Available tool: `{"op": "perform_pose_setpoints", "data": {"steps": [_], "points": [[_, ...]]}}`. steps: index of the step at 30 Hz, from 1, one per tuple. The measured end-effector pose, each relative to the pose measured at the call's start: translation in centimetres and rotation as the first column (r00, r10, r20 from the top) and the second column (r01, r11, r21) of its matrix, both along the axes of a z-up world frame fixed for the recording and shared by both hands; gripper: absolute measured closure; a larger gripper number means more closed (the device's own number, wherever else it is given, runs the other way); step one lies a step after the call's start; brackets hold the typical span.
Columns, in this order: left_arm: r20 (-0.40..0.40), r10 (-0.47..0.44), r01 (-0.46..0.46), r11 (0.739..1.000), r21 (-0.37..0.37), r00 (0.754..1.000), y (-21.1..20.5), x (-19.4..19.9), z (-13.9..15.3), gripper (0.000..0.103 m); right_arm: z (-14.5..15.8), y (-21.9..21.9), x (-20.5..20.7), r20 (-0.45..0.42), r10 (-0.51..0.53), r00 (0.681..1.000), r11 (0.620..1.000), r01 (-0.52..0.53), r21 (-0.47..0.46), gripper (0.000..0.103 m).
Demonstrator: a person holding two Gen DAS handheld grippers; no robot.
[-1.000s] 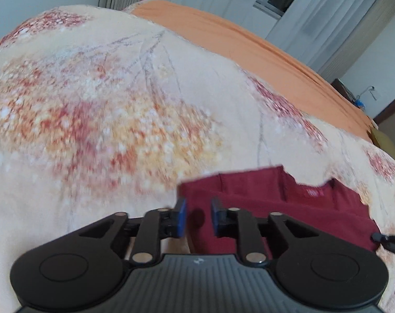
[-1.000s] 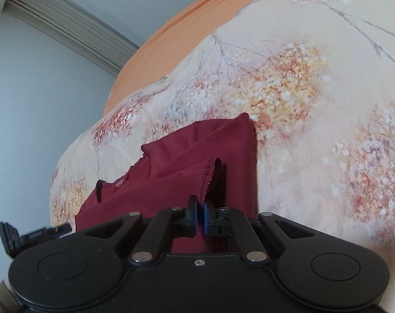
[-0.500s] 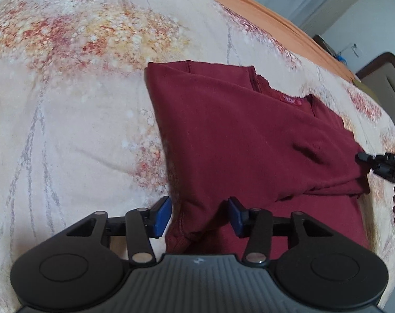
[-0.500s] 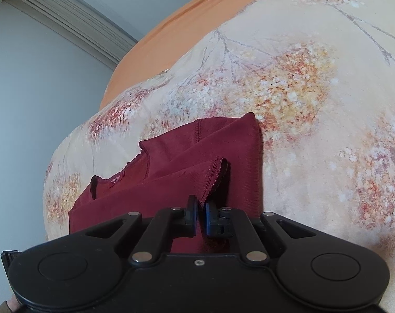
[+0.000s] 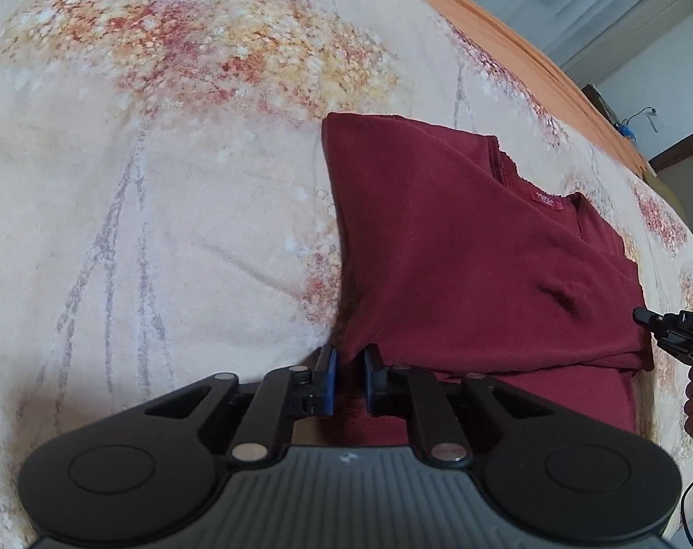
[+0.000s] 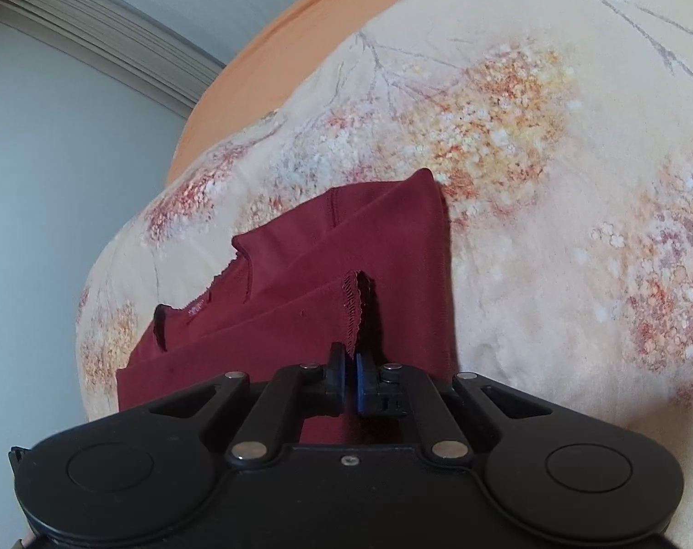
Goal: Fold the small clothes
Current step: 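Press the folded side flat with the right tool while the left tool holds the hem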
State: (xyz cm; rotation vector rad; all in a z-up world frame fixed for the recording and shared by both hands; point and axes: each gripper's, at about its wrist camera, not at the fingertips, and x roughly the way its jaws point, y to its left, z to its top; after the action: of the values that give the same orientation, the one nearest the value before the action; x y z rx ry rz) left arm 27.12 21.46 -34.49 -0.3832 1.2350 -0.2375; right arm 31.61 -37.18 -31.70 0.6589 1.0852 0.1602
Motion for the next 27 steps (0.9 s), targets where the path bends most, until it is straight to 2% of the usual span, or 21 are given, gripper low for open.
{"op": "perform_pose_setpoints", "data": {"steps": [1,2,6,7,8,10,14,18,24,25,27], "points": [[0.004,-0.004,0.004,1.0,0.009,1.0,0.0,-0.1,0.2,0.084,0.1,0.0,-0.1,0.003,0.009,1.0,1.0,-0.009,-0.001,0.097],[0.01,-0.011,0.011,1.0,0.015,1.0,-0.1,-0.3,0.4,0.08,0.1,0.1,-0.2,-0.003,0.019,1.0,1.0,-0.019,-0.01,0.091],[0.024,-0.035,0.034,0.999,0.042,0.999,-0.5,-0.8,0.5,0.077,0.0,0.8,-0.3,-0.018,0.067,0.998,0.997,-0.067,-0.037,0.089],[0.026,-0.032,0.031,0.999,0.043,0.999,-0.7,-0.8,0.4,0.077,0.0,1.0,-0.4,-0.019,0.08,0.997,0.996,-0.081,-0.047,0.091],[0.028,-0.03,0.029,0.999,0.045,0.999,-0.7,-0.9,0.4,0.077,0.1,1.2,-0.5,-0.019,0.093,0.995,0.994,-0.094,-0.053,0.1],[0.031,-0.027,0.025,0.998,0.054,0.999,-0.9,-0.8,0.4,0.077,0.5,1.4,-0.6,-0.01,0.105,0.994,0.993,-0.106,-0.052,0.1],[0.034,-0.031,0.029,0.998,0.063,0.999,-1.0,-0.8,0.5,0.077,1.5,0.2,-1.1,0.02,0.051,0.998,0.999,-0.051,0.009,0.101],[0.031,-0.032,0.03,0.998,0.061,0.999,-1.1,-0.9,0.2,0.072,0.5,0.5,-0.9,-0.059,0.076,0.995,0.992,-0.082,-0.092,0.101],[0.029,-0.032,0.03,0.998,0.063,0.999,-1.2,-0.9,0.1,0.072,0.9,0.8,-0.9,-0.038,0.065,0.997,0.992,-0.069,-0.104,0.099],[0.028,-0.033,0.031,0.998,0.063,0.999,-1.2,-0.8,0.1,0.072,0.8,1.0,-0.8,-0.048,0.076,0.996,0.99,-0.081,-0.113,0.092],[0.027,-0.034,0.033,0.997,0.064,0.999,-1.2,-0.8,0.1,0.072,1.1,1.2,-0.7,-0.051,0.077,0.996,0.986,-0.084,-0.143,0.091]]}}
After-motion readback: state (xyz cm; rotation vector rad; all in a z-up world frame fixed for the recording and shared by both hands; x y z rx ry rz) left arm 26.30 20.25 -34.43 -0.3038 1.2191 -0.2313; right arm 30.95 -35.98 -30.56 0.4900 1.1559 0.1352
